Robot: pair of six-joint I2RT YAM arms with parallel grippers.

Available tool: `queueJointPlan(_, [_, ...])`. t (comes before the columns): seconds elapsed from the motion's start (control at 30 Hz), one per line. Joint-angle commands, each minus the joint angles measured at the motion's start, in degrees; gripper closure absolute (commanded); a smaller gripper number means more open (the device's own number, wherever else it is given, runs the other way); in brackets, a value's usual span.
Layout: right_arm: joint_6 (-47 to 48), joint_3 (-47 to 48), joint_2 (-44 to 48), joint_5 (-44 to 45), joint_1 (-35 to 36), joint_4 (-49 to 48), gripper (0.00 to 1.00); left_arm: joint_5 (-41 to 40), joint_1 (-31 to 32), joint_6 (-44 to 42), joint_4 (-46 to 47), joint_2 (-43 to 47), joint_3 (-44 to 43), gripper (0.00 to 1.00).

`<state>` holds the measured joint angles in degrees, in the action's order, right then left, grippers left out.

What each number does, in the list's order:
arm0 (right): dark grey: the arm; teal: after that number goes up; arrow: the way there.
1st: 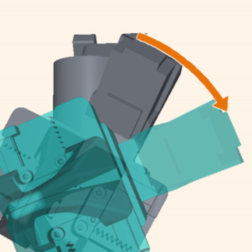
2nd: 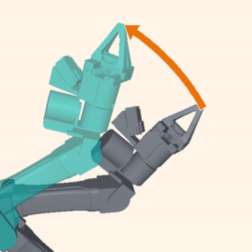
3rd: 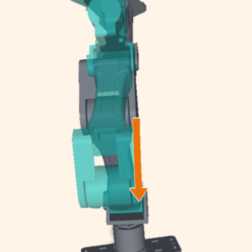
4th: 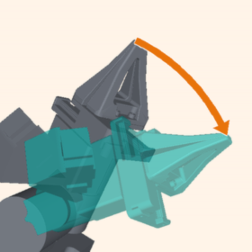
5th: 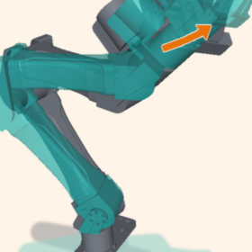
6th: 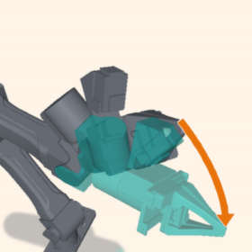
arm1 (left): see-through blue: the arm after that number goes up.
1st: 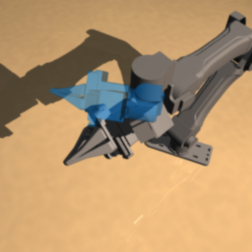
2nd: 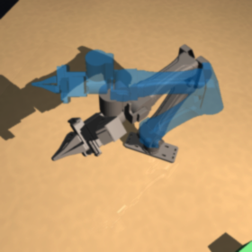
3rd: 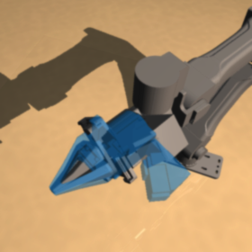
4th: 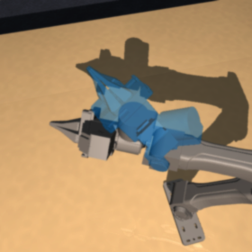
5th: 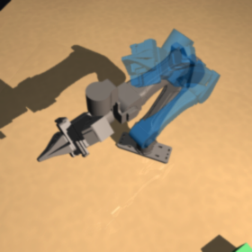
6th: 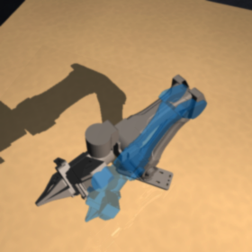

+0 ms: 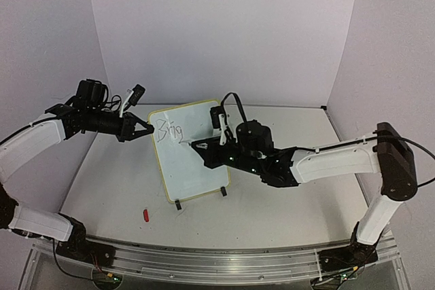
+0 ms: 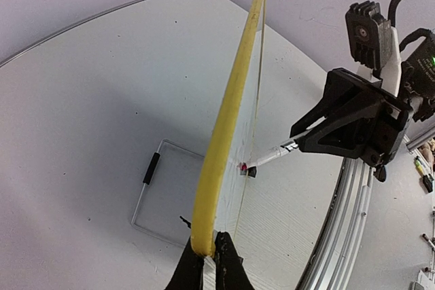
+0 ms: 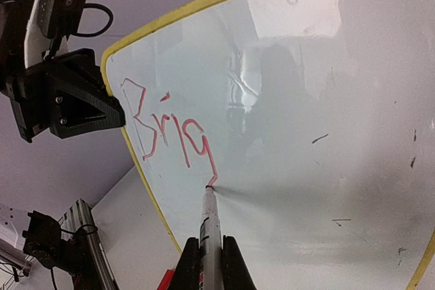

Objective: Write a sentence on the whiteboard
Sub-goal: Write on the whiteboard at the center of the board.

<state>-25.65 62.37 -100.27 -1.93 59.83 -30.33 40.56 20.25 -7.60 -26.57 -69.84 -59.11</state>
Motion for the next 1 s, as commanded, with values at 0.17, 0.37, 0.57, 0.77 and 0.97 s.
queueJointPlan(0.17, [-0.08,3.49,-1.84,-0.33,0.49,-1.6,1.0,-3.98,1.46,-3.49,-3.67,-2.14,0.55,1.0])
queueJointPlan(0.37, [-1.17,-0.94,3.67,-4.62,0.49,-9.39,1.0,-4.06,1.56,-3.54,-3.69,-2.15,0.55,1.0])
queueJointPlan(0.57, [1.13,-3.19,8.02,-0.42,0.51,-9.32,1.0,-4.08,1.55,-3.51,-3.76,-2.1,0.53,1.0])
queueJointPlan(0.77, [5.32,0.65,7.03,4.84,0.38,-3.8,1.0,-4.24,1.63,-3.49,-3.8,-2.05,0.56,1.0])
queueJointPlan(0.97, [6.47,3.69,5.01,5.66,0.4,-2.05,1.0,-4.36,1.63,-3.58,-3.89,-2.06,0.54,1.0])
